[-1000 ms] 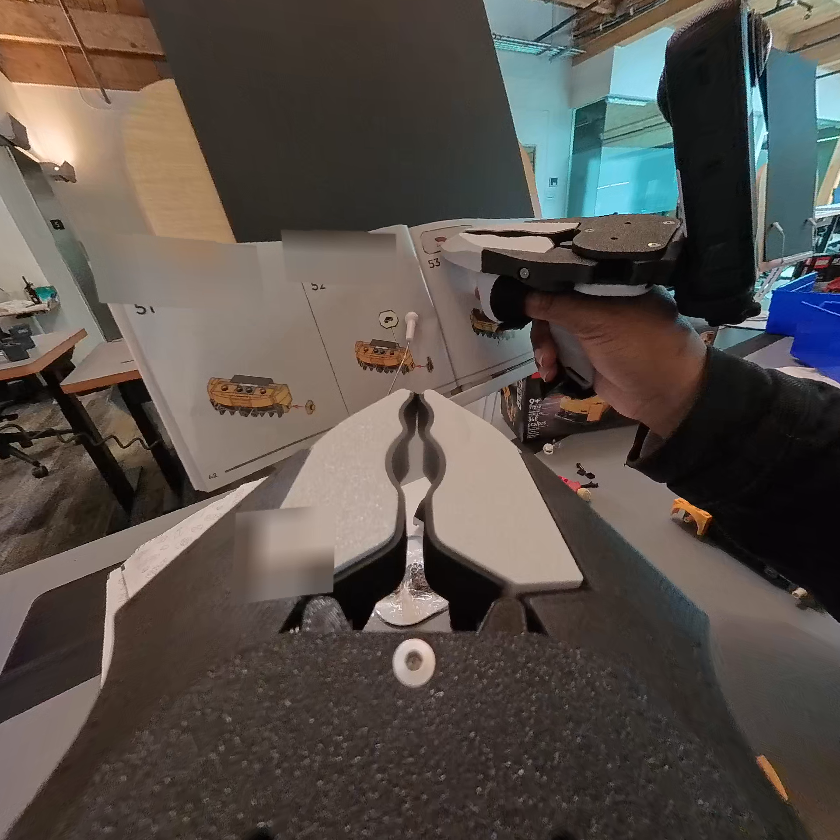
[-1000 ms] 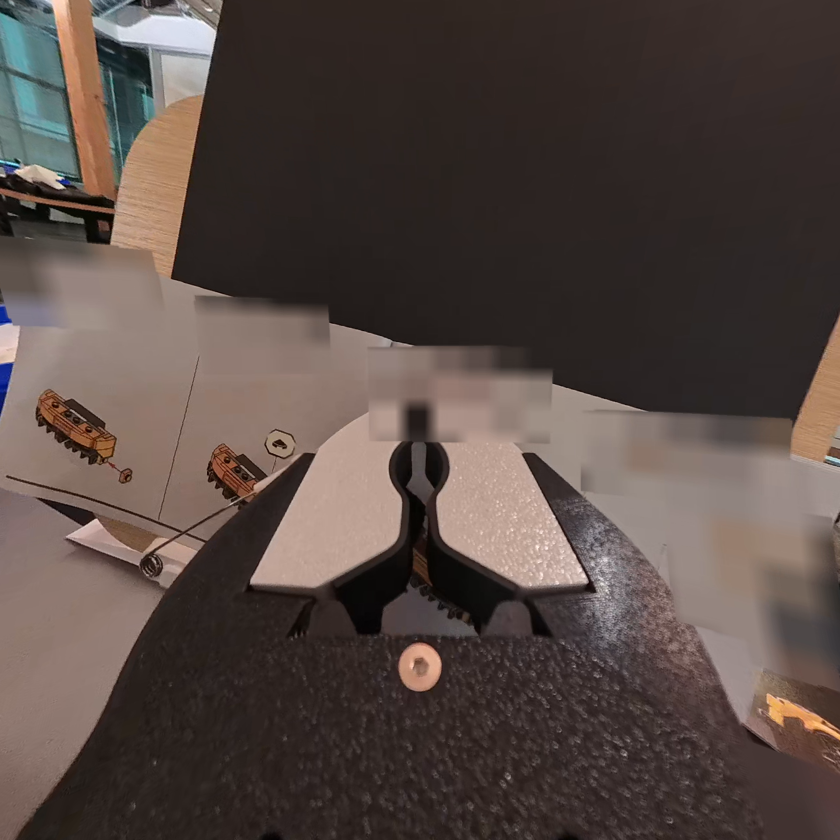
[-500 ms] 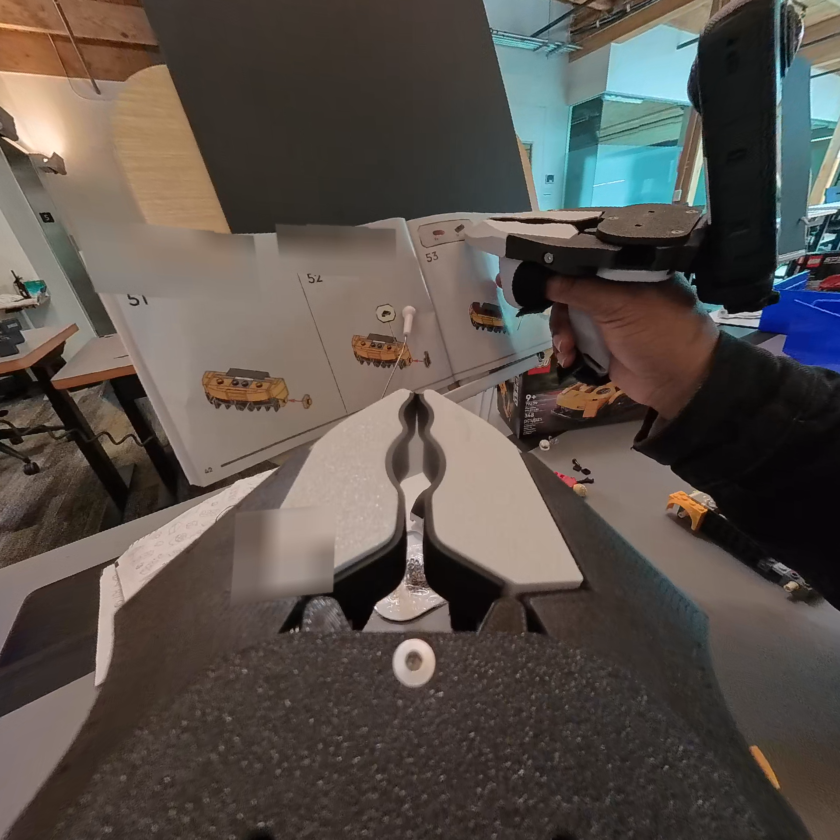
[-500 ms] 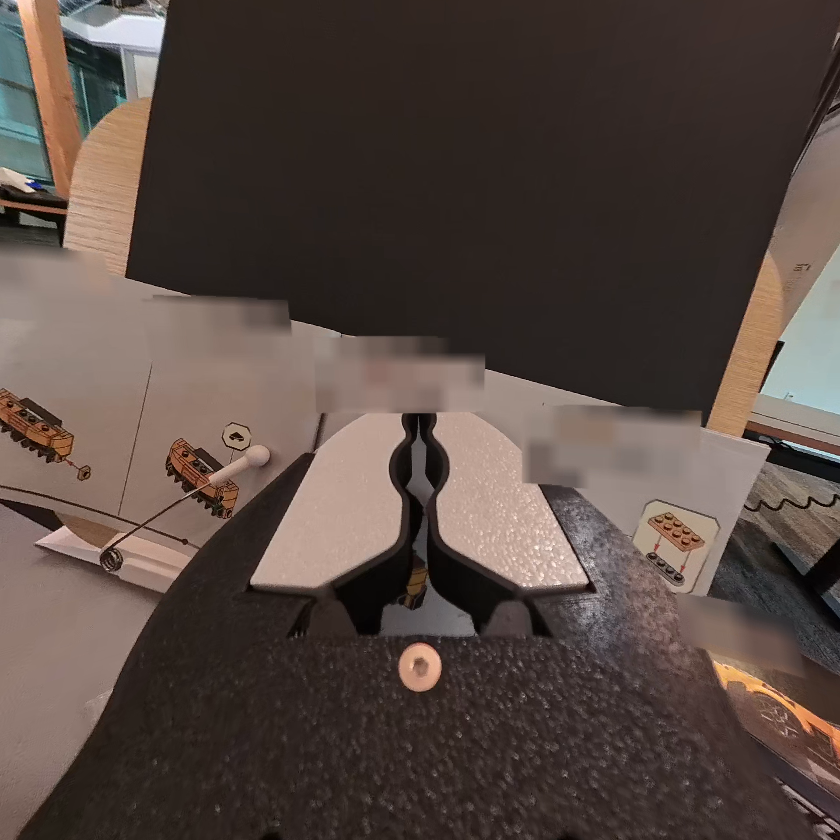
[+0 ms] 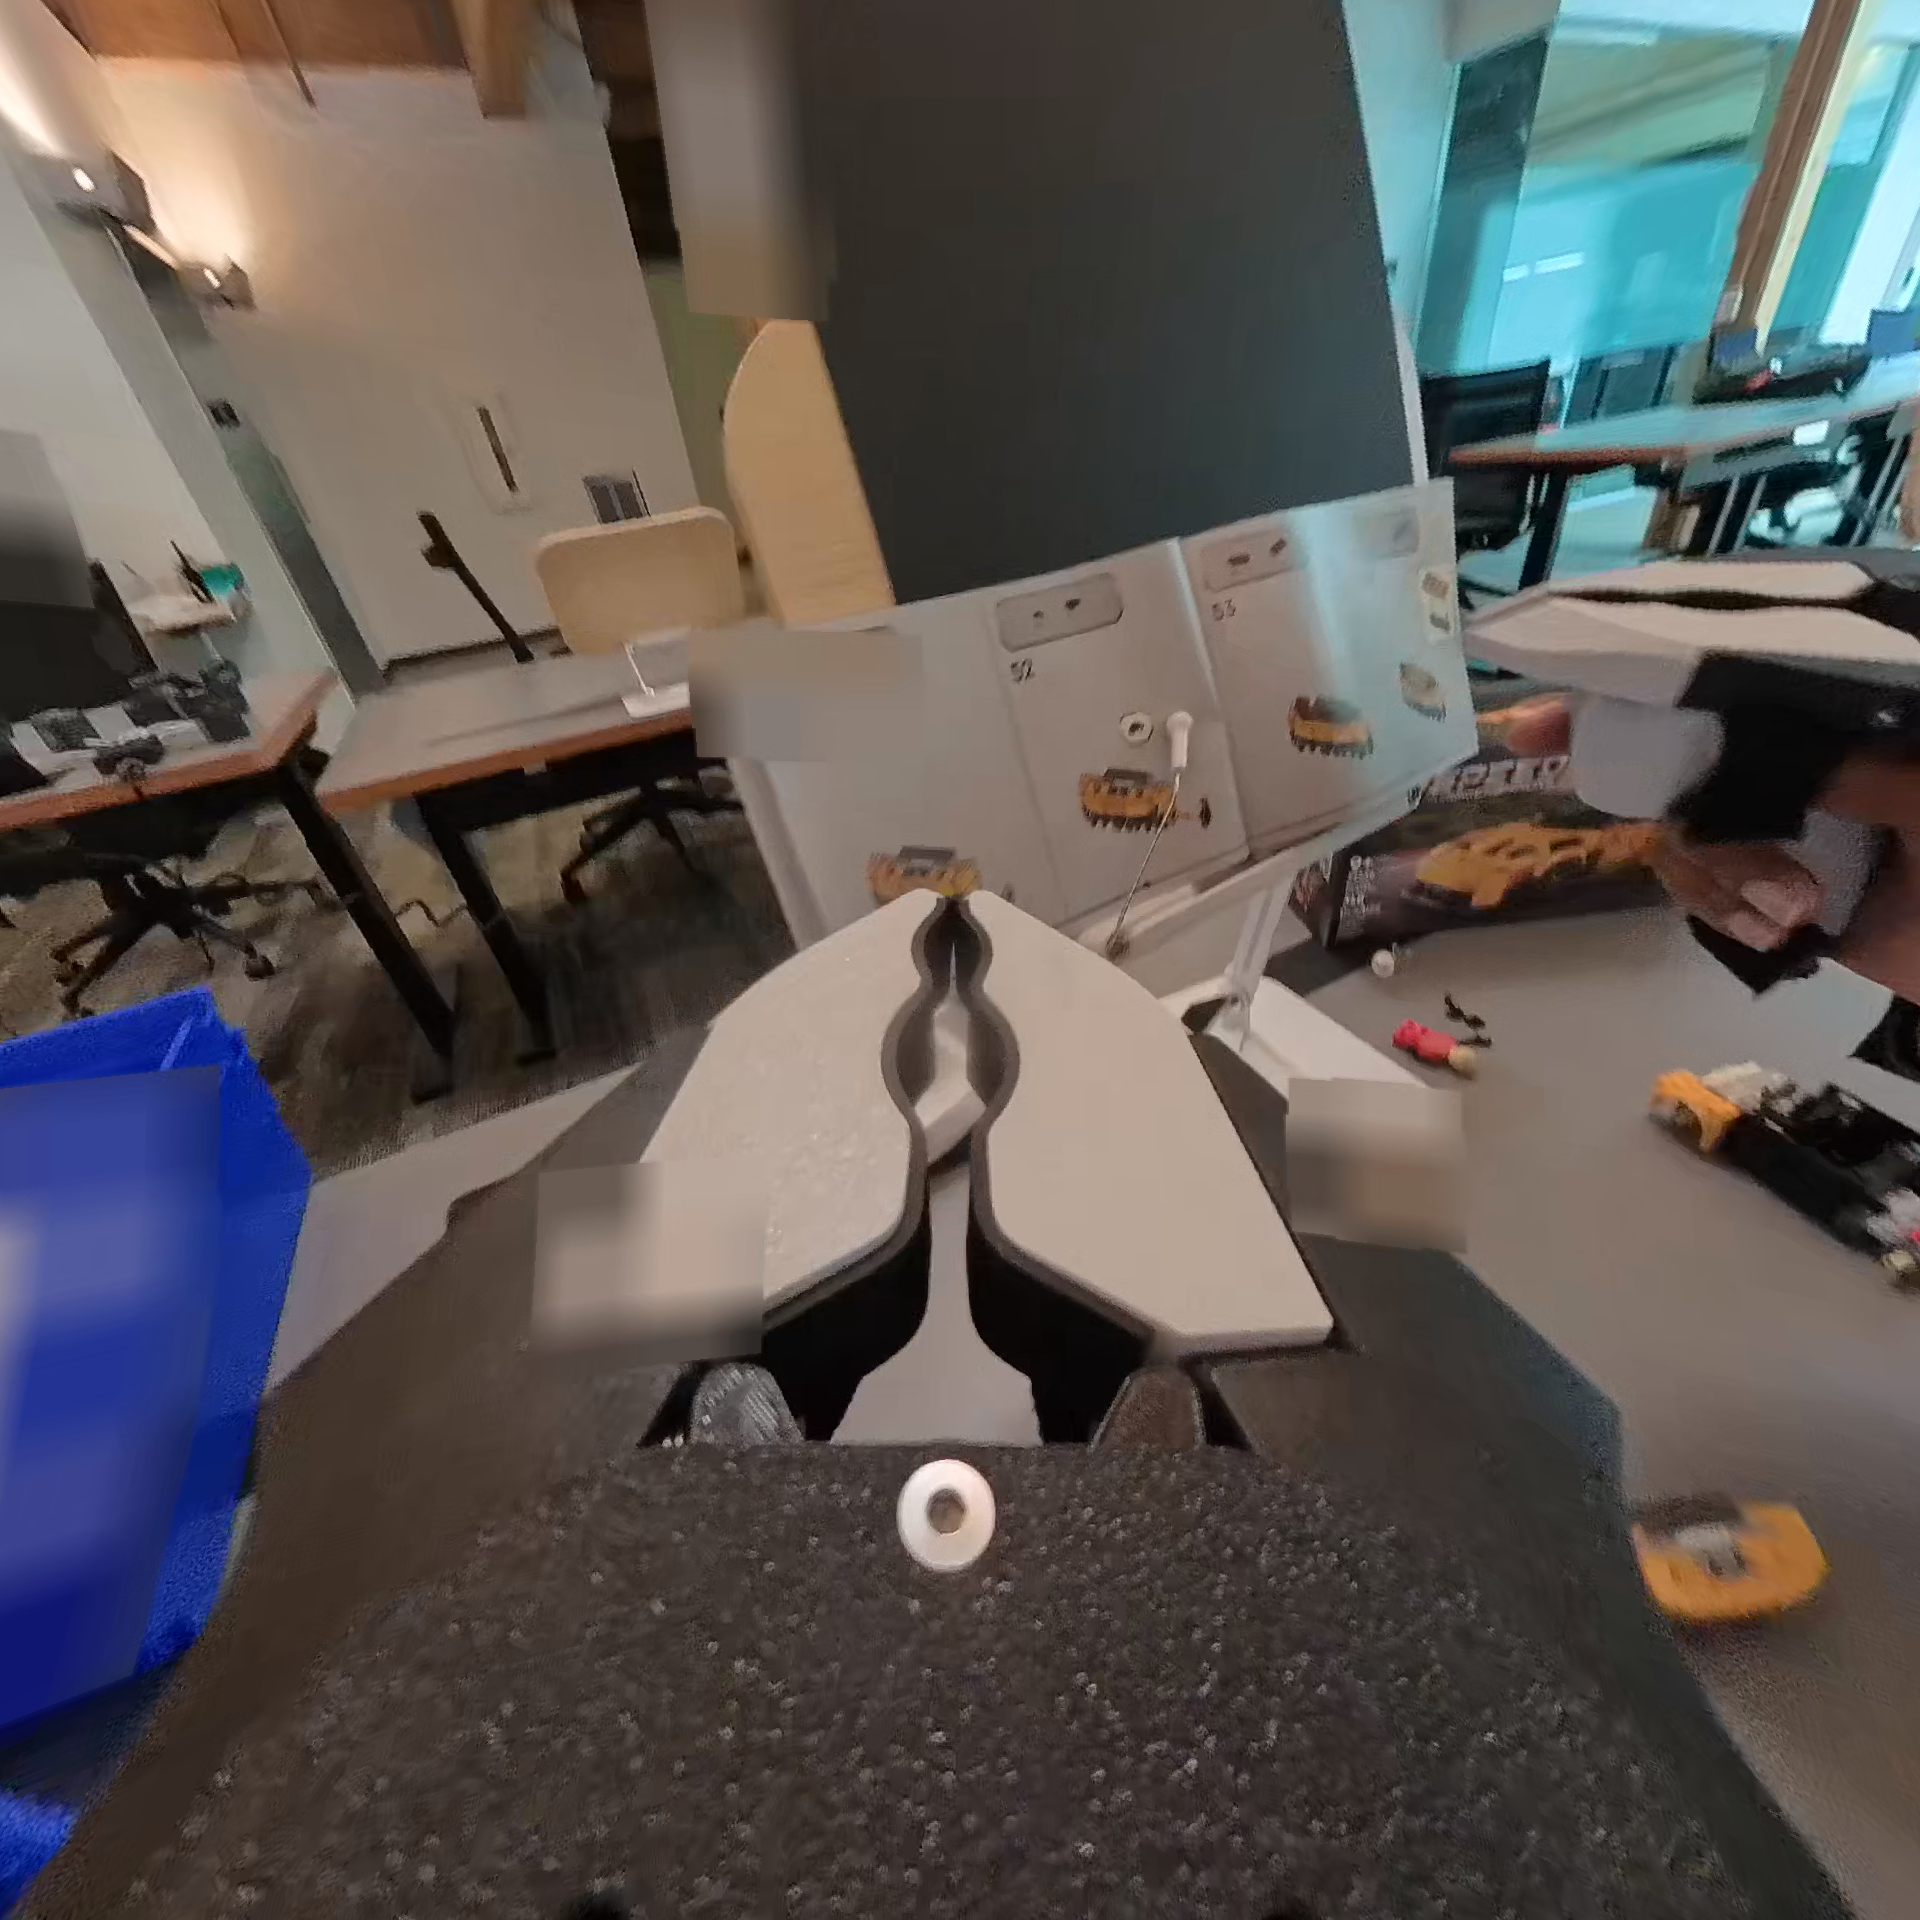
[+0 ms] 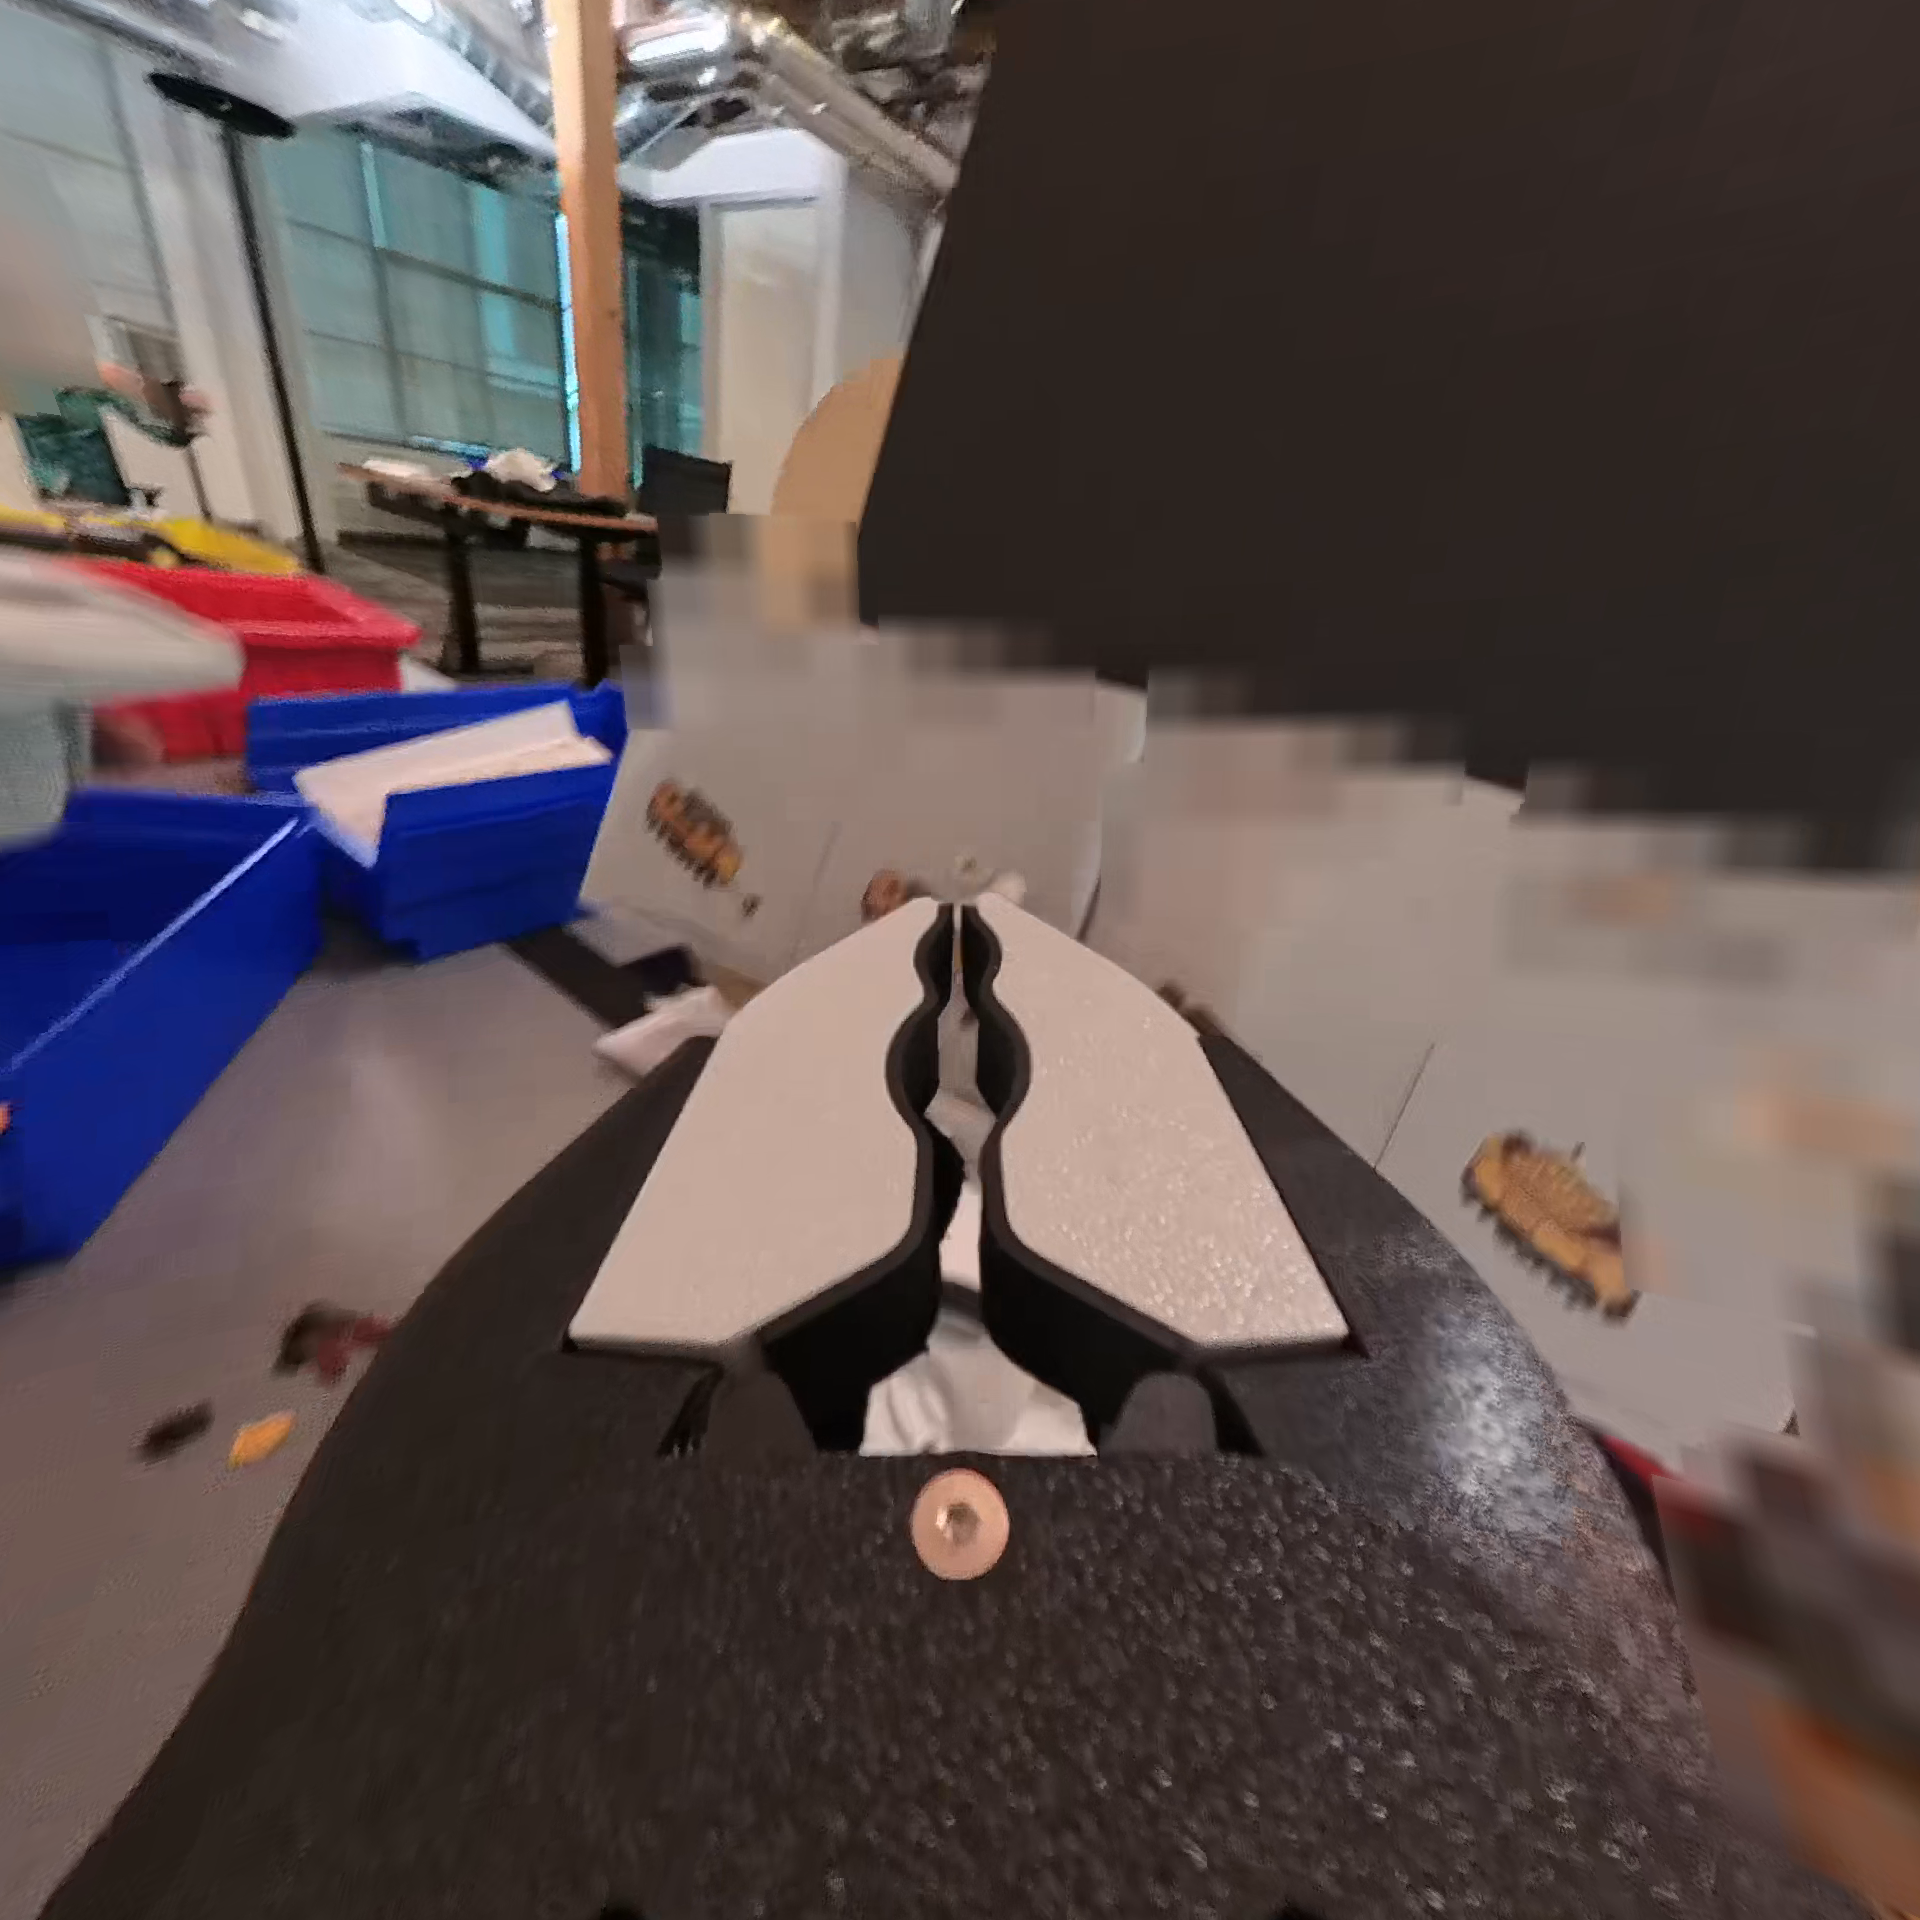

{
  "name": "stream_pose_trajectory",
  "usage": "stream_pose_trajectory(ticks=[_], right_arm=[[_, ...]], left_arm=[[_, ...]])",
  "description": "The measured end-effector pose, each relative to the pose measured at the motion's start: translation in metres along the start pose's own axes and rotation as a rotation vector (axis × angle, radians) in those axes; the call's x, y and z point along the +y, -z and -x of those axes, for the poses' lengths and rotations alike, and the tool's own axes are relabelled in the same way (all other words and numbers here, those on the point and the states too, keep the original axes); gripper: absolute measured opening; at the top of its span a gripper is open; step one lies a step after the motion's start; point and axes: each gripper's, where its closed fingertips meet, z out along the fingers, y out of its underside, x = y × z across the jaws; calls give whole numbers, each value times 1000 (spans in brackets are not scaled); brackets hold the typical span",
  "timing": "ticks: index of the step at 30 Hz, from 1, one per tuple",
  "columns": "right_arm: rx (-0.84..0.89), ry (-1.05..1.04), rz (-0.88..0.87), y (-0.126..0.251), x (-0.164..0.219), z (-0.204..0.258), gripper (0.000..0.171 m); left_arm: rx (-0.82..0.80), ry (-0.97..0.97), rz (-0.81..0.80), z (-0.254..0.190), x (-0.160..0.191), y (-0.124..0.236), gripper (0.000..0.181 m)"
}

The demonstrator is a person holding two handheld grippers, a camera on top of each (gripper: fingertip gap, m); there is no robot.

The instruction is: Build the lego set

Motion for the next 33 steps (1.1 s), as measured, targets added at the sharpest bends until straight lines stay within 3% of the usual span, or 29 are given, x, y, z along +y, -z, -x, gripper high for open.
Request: stream_pose_trajectory(ticks=[1,4,8,10,17,25,33], right_arm=[[-18,15,26,10,12,7,1],[-60,56,105,45,56,25,1],[-114,17,247,91,118,41,1],[-133,-22,285,106,137,44,1],[-192,-94,308,118,146,48,0],[-204,-126,293,125,146,42,1],[-209,-142,305,125,149,42,1]], left_arm=[[10,-5,24,5,1,7,0],[109,-56,189,-1,30,20,0],[240,-171,586,-19,126,28,0],[315,-219,795,-28,172,31,15],[569,-481,1215,-29,236,25,15],[635,-429,1394,-26,264,15,15],[638,-393,1408,-26,267,14,8]])
